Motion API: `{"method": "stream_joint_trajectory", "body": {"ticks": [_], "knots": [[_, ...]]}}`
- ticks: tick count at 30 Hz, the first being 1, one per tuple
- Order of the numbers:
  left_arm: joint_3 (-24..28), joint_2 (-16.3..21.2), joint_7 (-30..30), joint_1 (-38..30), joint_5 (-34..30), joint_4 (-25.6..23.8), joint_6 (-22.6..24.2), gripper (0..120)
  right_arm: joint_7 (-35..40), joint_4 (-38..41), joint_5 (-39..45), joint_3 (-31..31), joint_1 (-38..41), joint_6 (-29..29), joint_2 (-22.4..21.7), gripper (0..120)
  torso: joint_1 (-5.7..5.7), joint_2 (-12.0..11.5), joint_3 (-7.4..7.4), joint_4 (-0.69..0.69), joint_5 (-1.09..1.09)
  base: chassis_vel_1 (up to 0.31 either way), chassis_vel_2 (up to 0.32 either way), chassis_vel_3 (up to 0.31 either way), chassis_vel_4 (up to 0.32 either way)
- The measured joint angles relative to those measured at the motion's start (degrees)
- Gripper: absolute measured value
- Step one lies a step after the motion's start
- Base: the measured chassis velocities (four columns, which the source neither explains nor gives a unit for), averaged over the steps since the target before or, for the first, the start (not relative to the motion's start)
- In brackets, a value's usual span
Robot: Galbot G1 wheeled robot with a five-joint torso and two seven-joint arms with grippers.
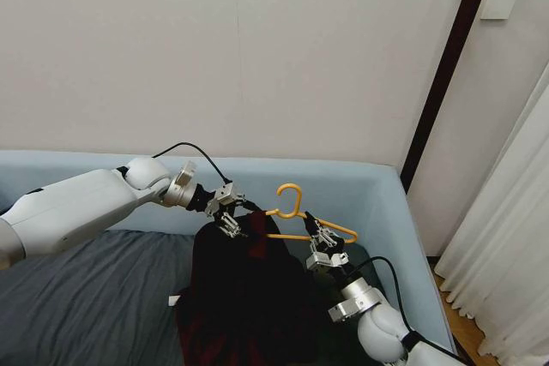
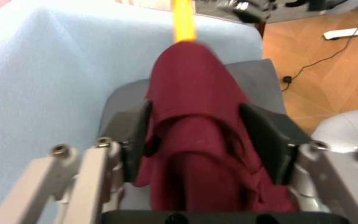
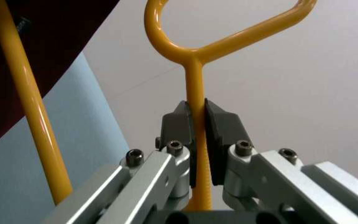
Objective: Pick up the clothes from the sofa and hang them on the clothes hanger.
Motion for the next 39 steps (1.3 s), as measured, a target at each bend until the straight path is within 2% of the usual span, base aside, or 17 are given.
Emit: {"method": "stream_joint_trajectory", "body": {"ticks": [5,8,12,15,29,32,36,37,39], "knots": [[0.72,-0.21,-0.42,0.46,-0.02,0.04,-0.12,40,0.02,0.15,-0.81,0.11,-0.67,0.46,0.16,4,0.00,0.00,0.00,0.00,0.00,0.000,0.000,0.000,0.000],[0.97,-0.39,-0.43,0.71,-0.07,-0.68,-0.09,24,0.02,0.15,-1.76,0.02,-0.78,1.05,0.08,4,0.00,0.00,0.00,-0.01,0.00,0.000,0.000,0.000,0.000],[0.96,-0.43,-0.43,1.01,-0.07,-0.52,-0.09,16,0.02,-0.03,-2.12,-0.13,-0.52,1.28,0.16,4,0.00,0.00,0.00,-0.01,0.00,0.000,0.000,0.000,0.000],[0.67,-0.22,-0.81,1.62,0.01,0.44,-0.70,3,0.17,-0.51,-2.63,-0.30,0.08,1.75,0.51,4,0.00,0.00,0.00,0.01,-0.01,0.000,0.000,0.000,0.000],[-0.74,0.95,-1.66,2.57,-0.20,-0.24,-1.14,2,0.22,1.30,-0.42,-0.50,-1.11,1.58,0.19,4,0.00,0.00,0.00,0.01,0.00,0.000,0.000,0.000,0.000],[-1.78,1.18,-2.20,3.33,-0.27,0.03,-1.18,2,-0.02,2.95,2.61,-0.40,-2.01,1.29,-0.45,12,0.00,0.01,0.00,-0.01,0.00,0.000,0.000,0.000,0.000],[-5.13,1.31,-3.84,5.41,-0.57,1.22,-1.35,2,-1.62,8.26,8.61,1.18,-6.28,1.39,-3.49,28,0.00,0.00,0.00,0.00,-0.02,0.000,0.000,0.000,0.000],[-5.13,1.31,-3.84,5.41,-0.57,1.22,-1.35,2,-1.62,8.26,8.61,1.18,-6.28,1.39,-3.49,28,0.00,0.00,0.00,0.00,-0.02,0.000,0.000,0.000,0.000],[-5.95,1.19,-4.62,5.97,-1.17,1.36,-1.65,2,-2.02,10.63,11.96,2.10,-8.54,2.98,-5.17,38,-0.01,0.01,-0.01,-0.01,0.00,0.000,0.000,0.000,0.000]]}}
